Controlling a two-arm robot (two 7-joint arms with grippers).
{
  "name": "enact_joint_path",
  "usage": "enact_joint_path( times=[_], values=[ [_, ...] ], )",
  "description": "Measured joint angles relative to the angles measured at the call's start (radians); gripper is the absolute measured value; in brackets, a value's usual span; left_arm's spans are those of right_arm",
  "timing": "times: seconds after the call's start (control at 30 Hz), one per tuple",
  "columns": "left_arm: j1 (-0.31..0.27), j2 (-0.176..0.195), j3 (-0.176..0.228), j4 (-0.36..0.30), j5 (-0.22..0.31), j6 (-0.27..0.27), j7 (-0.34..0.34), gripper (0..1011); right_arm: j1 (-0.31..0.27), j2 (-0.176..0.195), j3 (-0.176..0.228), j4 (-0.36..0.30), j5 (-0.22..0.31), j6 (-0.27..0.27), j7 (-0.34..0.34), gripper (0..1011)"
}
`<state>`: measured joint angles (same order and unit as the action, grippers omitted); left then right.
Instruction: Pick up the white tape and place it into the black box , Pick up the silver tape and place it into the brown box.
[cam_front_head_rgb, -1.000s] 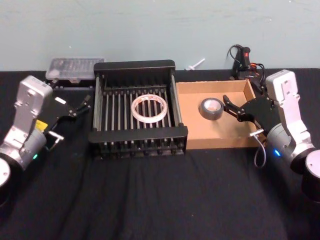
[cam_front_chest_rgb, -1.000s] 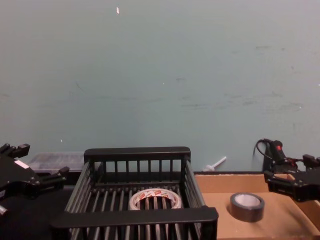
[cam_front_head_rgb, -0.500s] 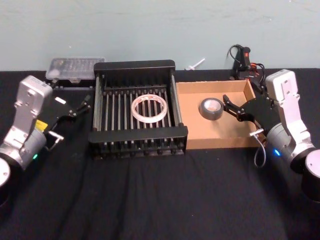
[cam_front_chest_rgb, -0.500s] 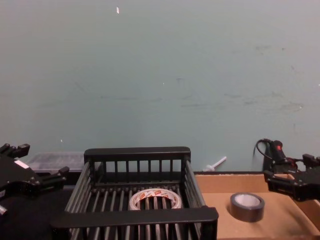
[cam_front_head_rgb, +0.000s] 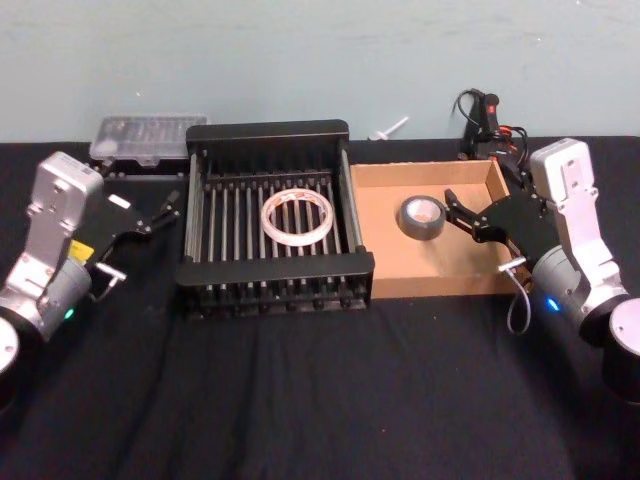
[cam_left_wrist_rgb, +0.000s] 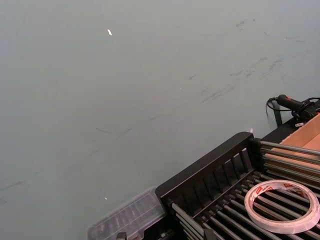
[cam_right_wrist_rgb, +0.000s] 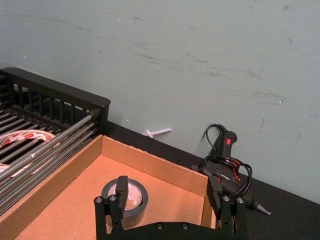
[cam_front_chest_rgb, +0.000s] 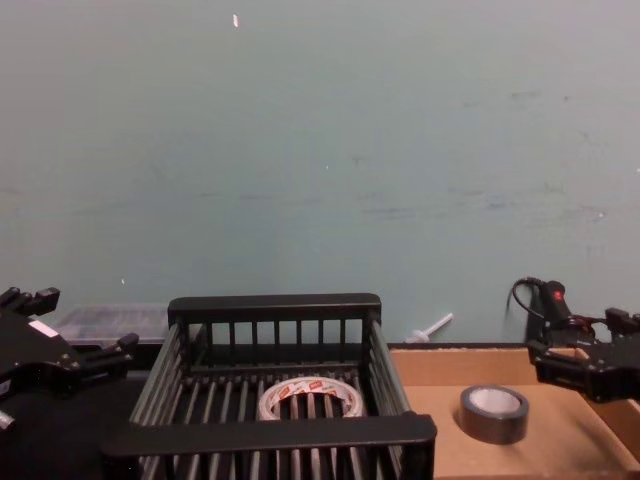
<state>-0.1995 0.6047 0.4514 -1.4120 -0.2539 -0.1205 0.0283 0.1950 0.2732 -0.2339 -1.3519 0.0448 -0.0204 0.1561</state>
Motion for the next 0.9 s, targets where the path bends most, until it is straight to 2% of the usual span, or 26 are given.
enact_joint_path(
  times=[0.9],
  values=[
    [0.000, 0.000, 0.000, 0.000, 0.000, 0.000, 0.000, 1001, 0.000, 0.000, 0.000, 0.000, 0.000, 0.000, 0.000, 1003]
  ],
)
